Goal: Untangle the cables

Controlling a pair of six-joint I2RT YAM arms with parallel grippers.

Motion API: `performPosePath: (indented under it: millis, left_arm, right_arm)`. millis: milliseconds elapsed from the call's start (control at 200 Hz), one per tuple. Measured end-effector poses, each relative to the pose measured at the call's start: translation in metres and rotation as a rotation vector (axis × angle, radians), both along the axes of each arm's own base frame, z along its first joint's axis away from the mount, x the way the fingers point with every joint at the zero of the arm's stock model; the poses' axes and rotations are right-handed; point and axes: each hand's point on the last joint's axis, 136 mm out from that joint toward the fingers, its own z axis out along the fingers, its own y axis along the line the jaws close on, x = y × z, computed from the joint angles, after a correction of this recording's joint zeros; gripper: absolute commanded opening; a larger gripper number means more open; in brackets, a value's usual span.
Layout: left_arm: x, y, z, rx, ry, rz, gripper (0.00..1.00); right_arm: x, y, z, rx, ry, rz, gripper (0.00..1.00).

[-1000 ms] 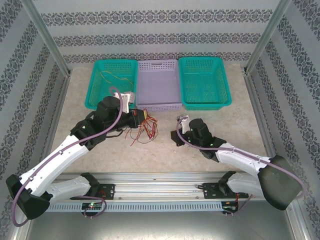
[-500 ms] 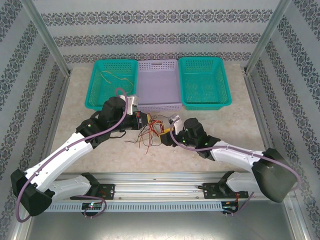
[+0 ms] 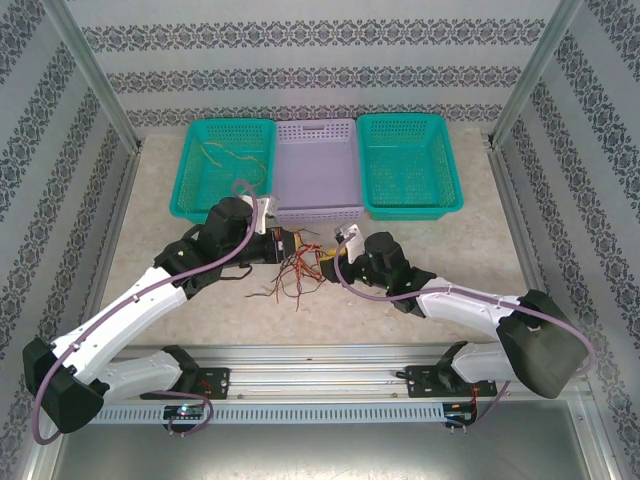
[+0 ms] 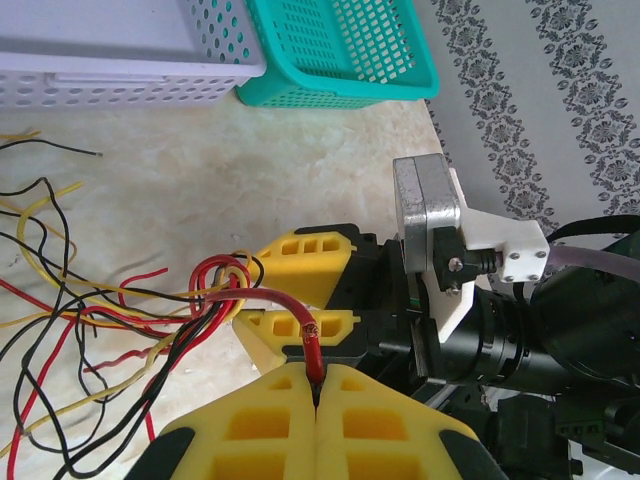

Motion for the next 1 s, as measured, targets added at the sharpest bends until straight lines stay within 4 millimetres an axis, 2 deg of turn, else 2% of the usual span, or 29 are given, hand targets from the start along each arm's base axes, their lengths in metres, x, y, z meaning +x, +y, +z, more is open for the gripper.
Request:
performPosePath:
  millis: [130, 420, 575, 734, 849, 1004]
  left_arm:
    - [-0.001, 0.0, 0.0, -0.003, 0.001, -0.003, 0.0]
    - [-0.003, 0.0, 0.004, -0.013, -0.005, -0.008, 0.0]
    - [-0.004, -0.001, 0.003, -0.024, -0.001, -0.01, 0.0]
    - [-0.004, -0.001, 0.004, -0.028, -0.001, -0.013, 0.0]
    - [-0.004, 0.0, 0.005, -0.026, -0.005, -0.01, 0.0]
    - [-0.004, 0.009, 0.012, 0.013, -0.033, 0.012, 0.0]
  right_arm:
    - [0.001, 0.0, -0.001, -0.003, -0.001, -0.003, 0.39]
    - [0.004, -0.001, -0.017, -0.048, 0.007, -0.009, 0.38]
    - [0.009, 0.001, -0.021, -0.049, 0.009, -0.008, 0.25]
    - [0.011, 0.003, -0.018, -0.039, 0.003, -0.01, 0.0]
    - [0.013, -0.005, -0.016, -0.059, -0.007, -0.047, 0.0]
    - [0.024, -0.03, 0.003, -0.068, -0.049, -0.17, 0.0]
